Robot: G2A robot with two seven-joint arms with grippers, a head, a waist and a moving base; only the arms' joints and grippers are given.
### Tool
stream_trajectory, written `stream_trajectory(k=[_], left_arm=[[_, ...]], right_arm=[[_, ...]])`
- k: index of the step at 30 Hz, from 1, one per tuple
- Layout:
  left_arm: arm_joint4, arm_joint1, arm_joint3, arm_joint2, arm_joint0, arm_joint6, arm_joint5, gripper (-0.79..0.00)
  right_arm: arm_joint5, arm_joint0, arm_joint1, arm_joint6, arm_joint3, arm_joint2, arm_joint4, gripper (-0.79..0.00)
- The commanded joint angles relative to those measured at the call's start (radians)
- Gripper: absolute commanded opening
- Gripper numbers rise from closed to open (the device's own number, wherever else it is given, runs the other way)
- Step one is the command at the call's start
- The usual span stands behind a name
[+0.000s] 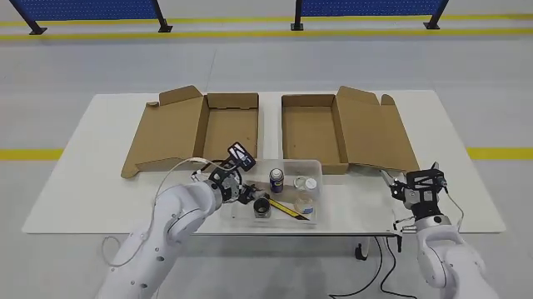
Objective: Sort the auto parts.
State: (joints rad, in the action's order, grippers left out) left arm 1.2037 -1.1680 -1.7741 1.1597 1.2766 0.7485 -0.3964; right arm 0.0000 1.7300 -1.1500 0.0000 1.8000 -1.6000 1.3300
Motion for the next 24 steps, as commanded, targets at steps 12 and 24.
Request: stream_trajectory(k=[12, 24], left_arm=[[-0.046, -0.01, 0.044, -0.04, -0.03, 0.027, 0.047, 0.0], [-0.016, -0.006, 0.037, -0.035, -0.007, 0.013, 0.052, 0.0]], right_arm=[[0.0, 0.0, 0.0, 0.0, 0.0, 0.0, 0.0, 0.0], [0.0, 0.0, 0.0, 0.0, 0.0, 0.0, 0.0, 0.0]])
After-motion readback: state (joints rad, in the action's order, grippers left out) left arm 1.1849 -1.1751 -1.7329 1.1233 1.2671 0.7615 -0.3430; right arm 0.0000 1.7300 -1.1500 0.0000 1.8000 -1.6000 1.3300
